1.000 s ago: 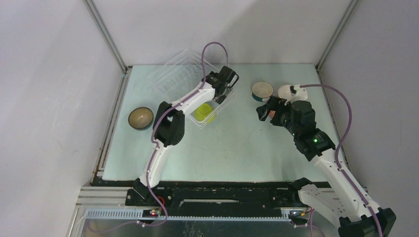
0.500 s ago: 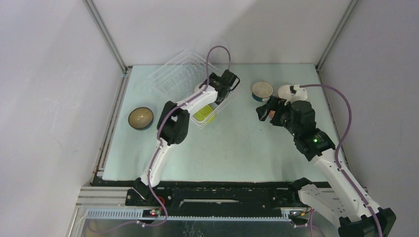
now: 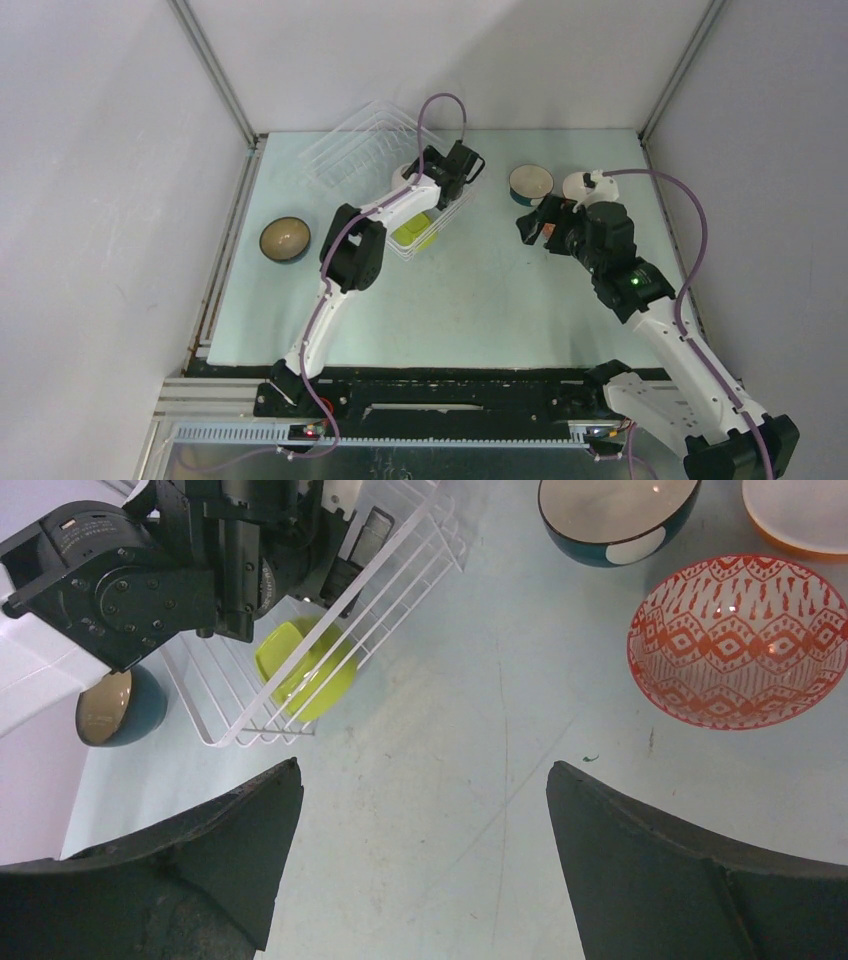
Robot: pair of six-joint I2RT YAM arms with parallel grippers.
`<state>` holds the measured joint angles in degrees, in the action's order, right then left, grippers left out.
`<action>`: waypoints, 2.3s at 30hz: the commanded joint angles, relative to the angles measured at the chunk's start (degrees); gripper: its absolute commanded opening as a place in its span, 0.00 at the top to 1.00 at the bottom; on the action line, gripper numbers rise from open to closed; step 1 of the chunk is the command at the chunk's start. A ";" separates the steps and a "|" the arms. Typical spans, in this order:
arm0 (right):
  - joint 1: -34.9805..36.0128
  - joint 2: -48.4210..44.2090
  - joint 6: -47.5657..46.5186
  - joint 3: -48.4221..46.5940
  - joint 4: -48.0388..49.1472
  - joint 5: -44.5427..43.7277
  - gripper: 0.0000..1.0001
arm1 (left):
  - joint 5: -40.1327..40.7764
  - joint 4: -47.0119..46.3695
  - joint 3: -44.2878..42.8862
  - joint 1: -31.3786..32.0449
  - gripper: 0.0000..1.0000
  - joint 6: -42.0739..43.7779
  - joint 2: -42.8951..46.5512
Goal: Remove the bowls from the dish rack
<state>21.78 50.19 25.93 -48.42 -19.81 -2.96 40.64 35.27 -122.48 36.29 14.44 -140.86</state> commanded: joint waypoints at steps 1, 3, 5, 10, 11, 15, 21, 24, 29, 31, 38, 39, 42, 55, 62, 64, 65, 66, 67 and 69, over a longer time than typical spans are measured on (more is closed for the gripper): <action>-0.07 0.35 -0.22 -1.59 2.83 0.50 0.01 | 1.09 -3.23 -1.42 -1.14 0.07 -1.78 1.59; -0.03 0.80 -0.26 -1.79 2.89 0.64 0.01 | -0.69 -3.57 -1.26 -1.14 0.05 -3.40 2.12; -0.07 1.30 -0.37 -2.01 2.91 0.81 0.01 | -2.17 -3.82 -1.02 -1.19 0.01 -4.58 2.69; -0.07 1.74 -0.48 -2.38 3.09 1.10 0.01 | -3.83 -3.94 -1.05 -1.27 0.00 -5.91 3.23; -0.05 1.69 -0.48 -2.38 2.99 1.06 0.01 | -3.97 -4.07 -0.91 -1.20 0.00 -5.94 3.22; -0.04 1.78 -0.66 -2.50 3.13 1.06 0.01 | -0.02 -4.97 -1.26 -0.77 0.00 -3.87 1.30; 0.00 2.36 -0.77 -2.98 3.45 1.52 0.00 | 4.13 -6.11 -1.77 -0.23 0.00 -1.36 -0.63; 0.01 2.48 -0.79 -3.07 3.62 1.85 0.00 | 7.10 -7.53 -1.56 0.02 0.00 0.53 -1.37; -0.07 2.44 -0.94 -3.17 3.67 1.91 0.00 | 8.11 -8.87 -1.34 0.23 0.00 2.33 -2.20; -0.06 2.43 -0.92 -3.22 3.73 1.86 0.00 | 8.55 -9.23 -1.34 0.47 0.00 3.04 -2.43; -0.10 2.71 -1.10 -3.16 3.73 1.89 0.00 | 12.77 -11.75 -1.41 1.25 0.00 7.87 -3.68; -0.15 2.67 -1.12 -3.17 3.72 1.92 0.00 | 12.68 -11.71 -1.38 1.23 0.00 7.93 -3.57; -0.16 2.66 -1.12 -3.18 3.73 1.80 0.00 | 10.96 -11.09 -0.79 1.26 0.00 7.51 -3.01; -0.24 2.31 -1.19 -3.17 3.38 1.51 0.00 | 4.08 -5.74 -0.39 0.66 0.00 4.45 -2.19; -0.19 2.70 -0.90 -3.17 3.64 2.00 0.00 | 10.97 -9.78 -1.53 0.67 0.00 8.31 -3.06; -0.24 2.51 -0.96 -3.17 3.49 1.90 0.00 | 11.70 -11.36 -1.45 0.70 0.00 9.44 -2.87; -0.20 2.26 -0.94 -3.12 3.35 1.85 0.00 | 12.35 -12.24 -1.45 0.71 0.01 9.91 -2.77; -0.21 2.13 -0.97 -3.16 3.30 1.83 0.01 | 12.89 -13.00 -1.41 0.66 0.01 10.50 -2.69; -0.23 1.97 -1.02 -3.17 3.29 1.84 0.00 | 13.32 -13.82 -1.19 0.66 0.01 11.05 -2.61; -0.24 1.73 -1.11 -3.23 3.29 1.73 0.01 | 14.34 -15.56 -0.71 0.70 0.02 12.16 -2.11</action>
<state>21.74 52.97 25.82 -49.15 -17.74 -1.17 49.67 25.30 -122.45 37.45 23.07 -143.65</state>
